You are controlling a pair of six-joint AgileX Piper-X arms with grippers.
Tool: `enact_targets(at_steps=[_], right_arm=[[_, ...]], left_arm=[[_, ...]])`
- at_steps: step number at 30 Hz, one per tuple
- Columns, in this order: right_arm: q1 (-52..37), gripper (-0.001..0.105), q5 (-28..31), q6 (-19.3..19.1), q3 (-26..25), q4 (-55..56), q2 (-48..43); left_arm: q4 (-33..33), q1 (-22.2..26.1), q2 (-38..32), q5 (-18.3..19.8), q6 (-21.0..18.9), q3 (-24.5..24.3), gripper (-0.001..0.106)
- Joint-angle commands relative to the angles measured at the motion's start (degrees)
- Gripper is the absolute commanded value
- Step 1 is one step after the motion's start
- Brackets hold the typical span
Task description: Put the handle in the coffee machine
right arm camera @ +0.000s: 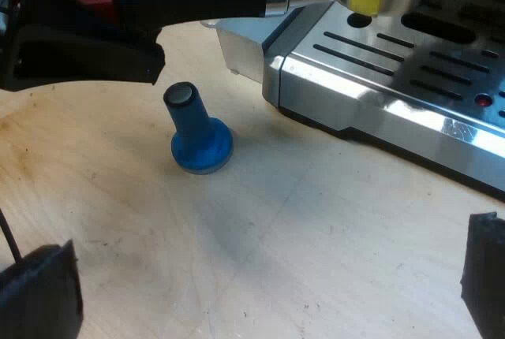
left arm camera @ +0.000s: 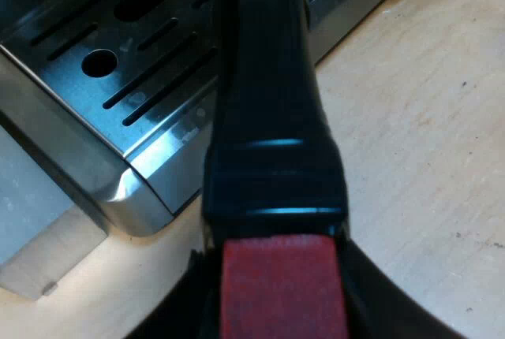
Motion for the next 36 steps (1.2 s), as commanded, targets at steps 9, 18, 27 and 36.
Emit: enact_targets(at_steps=[9,18,27,36], right_arm=[[-0.03,0.105,0.8,-0.28,-0.09,-1.73,0.06],[-0.03,0.105,3.38,-2.22,-0.09,-2.92,2.6],[-0.03,0.105,8.48,-1.81,-0.09,-9.84,8.61],[-0.03,0.105,8.48,-1.43,-0.09,-12.85,11.84]], left_arm=[[-2.49,0.05,-0.3,1.52,-0.33,-0.87,0.0],[-2.47,0.05,-0.3,1.52,-0.33,-0.87,0.0],[-0.12,0.05,-0.3,1.52,-0.33,-0.87,0.0],[0.12,0.05,0.12,5.8,6.3,-0.87,0.0]])
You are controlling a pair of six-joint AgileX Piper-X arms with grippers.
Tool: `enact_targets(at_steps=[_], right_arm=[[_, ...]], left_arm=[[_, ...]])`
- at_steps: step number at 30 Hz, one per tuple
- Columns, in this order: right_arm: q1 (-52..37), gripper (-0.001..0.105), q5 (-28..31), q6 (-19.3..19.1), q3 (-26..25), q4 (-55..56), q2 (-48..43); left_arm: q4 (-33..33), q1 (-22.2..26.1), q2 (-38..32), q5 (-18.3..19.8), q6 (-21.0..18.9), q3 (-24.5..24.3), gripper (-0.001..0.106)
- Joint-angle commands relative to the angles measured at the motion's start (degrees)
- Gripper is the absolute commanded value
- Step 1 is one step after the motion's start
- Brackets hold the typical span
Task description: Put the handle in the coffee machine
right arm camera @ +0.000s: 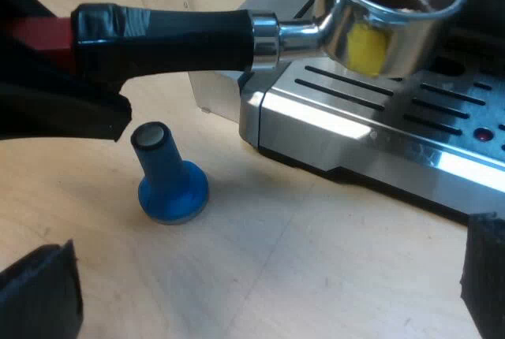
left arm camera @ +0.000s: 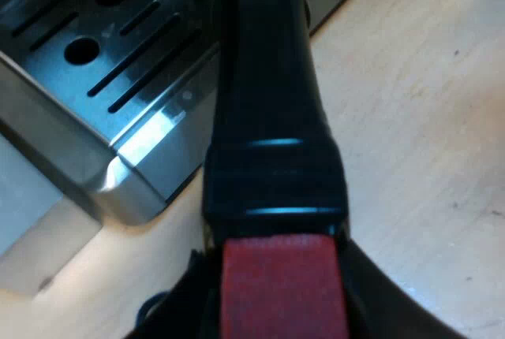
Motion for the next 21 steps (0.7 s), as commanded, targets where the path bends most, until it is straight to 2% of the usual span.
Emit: enact_targets(at_steps=[1,3,7,11,12,17,21], right_arm=[[-0.03,0.105,1.16,0.04,-0.09,-0.38,0.42],[-0.03,0.105,1.16,0.04,-0.09,-1.35,1.04],[-0.03,0.105,1.16,0.04,-0.09,-1.65,1.47],[-0.03,0.105,1.16,0.04,-0.09,-1.65,1.47],[-0.03,0.105,1.16,0.04,-0.09,-1.65,1.47],[-0.03,0.105,1.16,0.04,-0.09,-1.65,1.47],[-0.03,0.105,1.16,0.04,-0.09,-1.65,1.47]], left_arm=[[-1.98,0.05,0.24,4.6,0.98,-0.87,0.0],[-2.14,0.05,1.09,7.12,1.77,-0.56,0.0],[-4.54,0.82,2.4,8.65,2.02,0.22,0.0],[-7.32,5.61,3.87,9.07,2.02,1.17,0.0],[-7.6,7.01,4.27,9.05,2.02,1.15,0.0],[-7.91,7.57,4.45,8.94,2.23,1.15,0.0],[-7.95,7.57,4.45,5.52,2.37,1.15,0.0]])
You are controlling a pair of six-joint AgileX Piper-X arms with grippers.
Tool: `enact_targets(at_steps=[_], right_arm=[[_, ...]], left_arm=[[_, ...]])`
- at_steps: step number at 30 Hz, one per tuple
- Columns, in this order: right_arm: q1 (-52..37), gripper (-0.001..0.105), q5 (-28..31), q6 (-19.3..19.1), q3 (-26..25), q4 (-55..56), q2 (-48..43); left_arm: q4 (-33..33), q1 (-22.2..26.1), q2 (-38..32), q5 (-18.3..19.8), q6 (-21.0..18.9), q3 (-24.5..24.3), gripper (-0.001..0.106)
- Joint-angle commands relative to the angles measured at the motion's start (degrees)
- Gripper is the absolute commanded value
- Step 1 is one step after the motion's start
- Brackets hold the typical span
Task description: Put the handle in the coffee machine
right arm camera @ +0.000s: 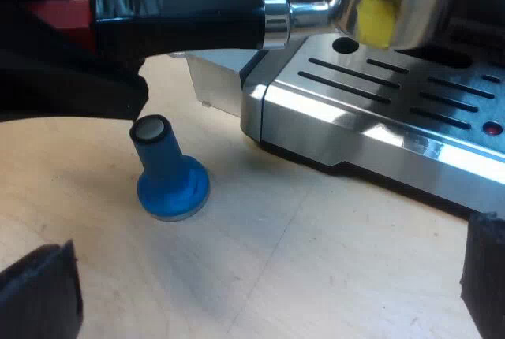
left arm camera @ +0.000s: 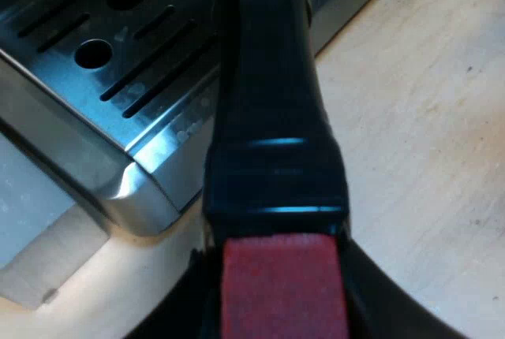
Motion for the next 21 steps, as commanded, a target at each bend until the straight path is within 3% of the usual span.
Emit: enact_targets(at_steps=[1,3,6,7,11,16,21], right_arm=[[-0.03,0.105,1.16,-0.07,-0.09,-0.37,-0.02],[-0.03,0.105,1.16,-0.07,-0.09,-0.37,-0.02],[-0.03,0.105,1.33,-0.07,-0.09,-0.37,0.73],[-0.03,0.105,1.62,-0.07,-0.09,-0.62,0.99],[-0.03,0.105,5.86,-0.07,-0.09,-4.56,3.73],[-0.03,0.105,14.51,-0.07,-0.09,-9.12,6.82],[-0.03,0.105,15.36,-0.34,-0.09,-15.41,10.53]], left_arm=[[-2.73,-0.07,-0.48,-2.54,0.03,-0.53,0.0],[-2.76,-0.07,-0.48,-7.02,0.03,-0.53,0.0],[-2.78,-0.07,-0.48,-9.83,0.03,-0.53,0.0],[-2.97,-0.07,-0.48,-9.41,0.03,-0.53,0.0],[-4.25,-0.07,-0.48,-1.77,0.03,-0.53,0.0],[-5.03,0.08,-0.48,-0.43,0.03,-0.53,0.0],[-8.98,3.59,0.45,2.68,0.11,0.67,0.0]])
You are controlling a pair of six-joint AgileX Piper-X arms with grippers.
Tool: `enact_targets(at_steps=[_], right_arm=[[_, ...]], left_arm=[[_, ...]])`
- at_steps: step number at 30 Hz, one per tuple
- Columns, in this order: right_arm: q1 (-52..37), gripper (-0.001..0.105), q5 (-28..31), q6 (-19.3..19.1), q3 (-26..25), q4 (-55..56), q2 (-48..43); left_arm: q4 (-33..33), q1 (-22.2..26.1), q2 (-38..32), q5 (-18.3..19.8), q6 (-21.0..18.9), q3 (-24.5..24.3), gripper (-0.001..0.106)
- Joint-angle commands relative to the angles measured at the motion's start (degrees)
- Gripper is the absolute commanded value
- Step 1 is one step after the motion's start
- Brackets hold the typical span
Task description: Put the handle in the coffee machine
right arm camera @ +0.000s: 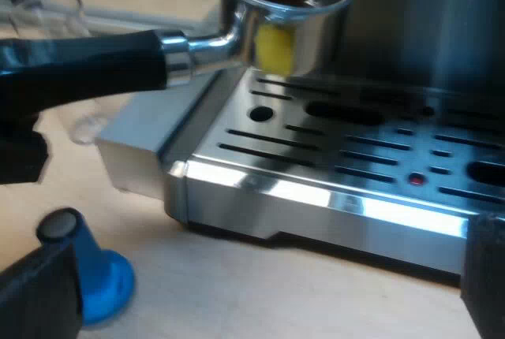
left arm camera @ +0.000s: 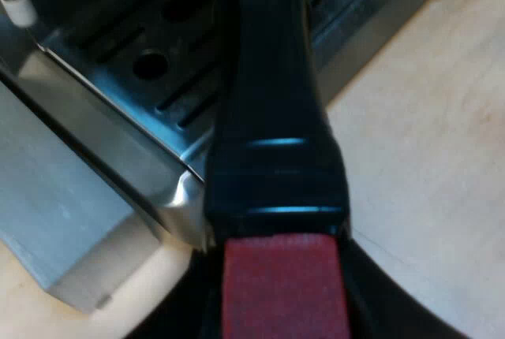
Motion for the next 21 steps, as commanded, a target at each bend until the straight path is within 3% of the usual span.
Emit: enact_targets(at_steps=[1,5,6,7,10,15,21], right_arm=[[-0.13,0.105,0.8,-0.83,-0.09,-4.42,2.1],[-1.17,0.105,1.76,-4.19,-0.09,-10.23,5.08],[-1.58,0.105,1.79,-4.89,-0.09,-11.8,5.75],[-2.19,0.105,1.78,-5.53,-0.09,-14.2,6.76],[-3.58,0.105,1.78,-10.25,-0.09,-20.56,9.14],[-4.3,0.105,1.78,-17.06,-0.09,-30.97,13.4],[-4.46,0.105,6.79,-18.67,-0.09,-40.43,17.92]], left_arm=[[-5.27,1.95,0.61,4.08,-0.03,0.2,0.0],[-5.78,3.32,2.4,7.54,0.37,0.35,0.0],[-6.26,4.74,5.08,11.82,1.24,0.35,0.0],[-6.78,5.01,5.72,12.53,2.08,0.35,0.0],[-7.04,5.0,6.82,12.52,4.69,0.35,0.0],[-8.42,5.0,8.96,12.78,5.52,0.35,0.0],[-11.75,5.0,10.99,12.76,5.51,0.35,0.0]])
